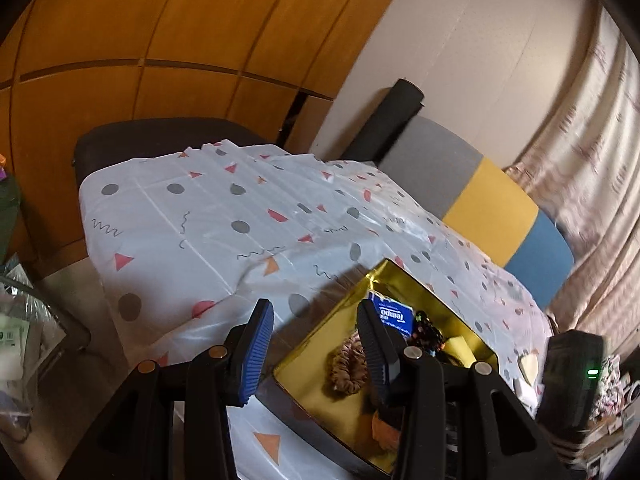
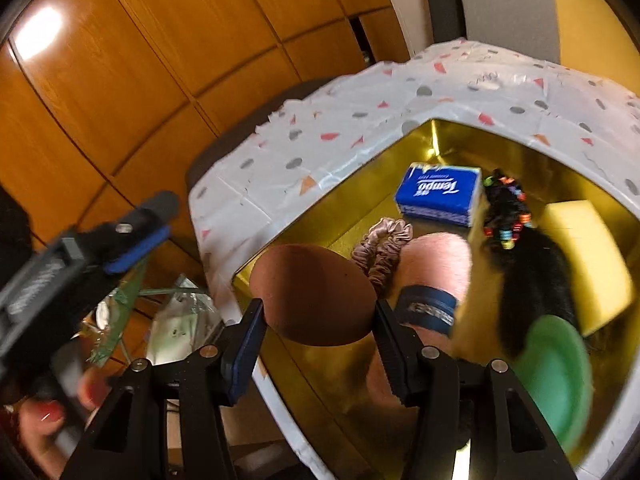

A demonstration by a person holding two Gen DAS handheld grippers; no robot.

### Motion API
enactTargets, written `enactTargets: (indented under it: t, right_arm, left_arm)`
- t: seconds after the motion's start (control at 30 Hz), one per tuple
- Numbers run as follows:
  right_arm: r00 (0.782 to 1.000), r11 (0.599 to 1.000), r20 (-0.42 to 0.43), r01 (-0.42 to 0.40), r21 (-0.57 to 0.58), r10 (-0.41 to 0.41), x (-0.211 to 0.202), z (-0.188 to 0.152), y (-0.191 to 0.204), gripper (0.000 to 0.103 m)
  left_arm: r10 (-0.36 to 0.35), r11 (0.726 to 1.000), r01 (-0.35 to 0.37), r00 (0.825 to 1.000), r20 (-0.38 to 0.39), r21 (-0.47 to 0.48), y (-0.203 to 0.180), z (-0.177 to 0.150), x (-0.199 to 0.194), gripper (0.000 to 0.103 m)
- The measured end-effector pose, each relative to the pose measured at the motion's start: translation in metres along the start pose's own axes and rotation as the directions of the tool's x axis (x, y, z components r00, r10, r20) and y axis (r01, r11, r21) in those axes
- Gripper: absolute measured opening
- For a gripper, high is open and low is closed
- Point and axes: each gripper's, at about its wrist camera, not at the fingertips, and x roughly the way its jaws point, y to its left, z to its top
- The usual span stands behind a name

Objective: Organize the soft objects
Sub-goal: 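Carry the brown makeup sponge into the gold tray and open the right tool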

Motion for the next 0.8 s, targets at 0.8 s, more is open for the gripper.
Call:
enactTargets:
  t: [0.8]
  right_arm:
    - [0.970,0.989,0.238,0.018,0.147,-0.053,-0.092,-0.012,-0.023,0.078]
  left_arm:
    - [-0.143,0.984,0.151,0.986,-0.084,0.097,-0.034,-0.026,0.005,0.044]
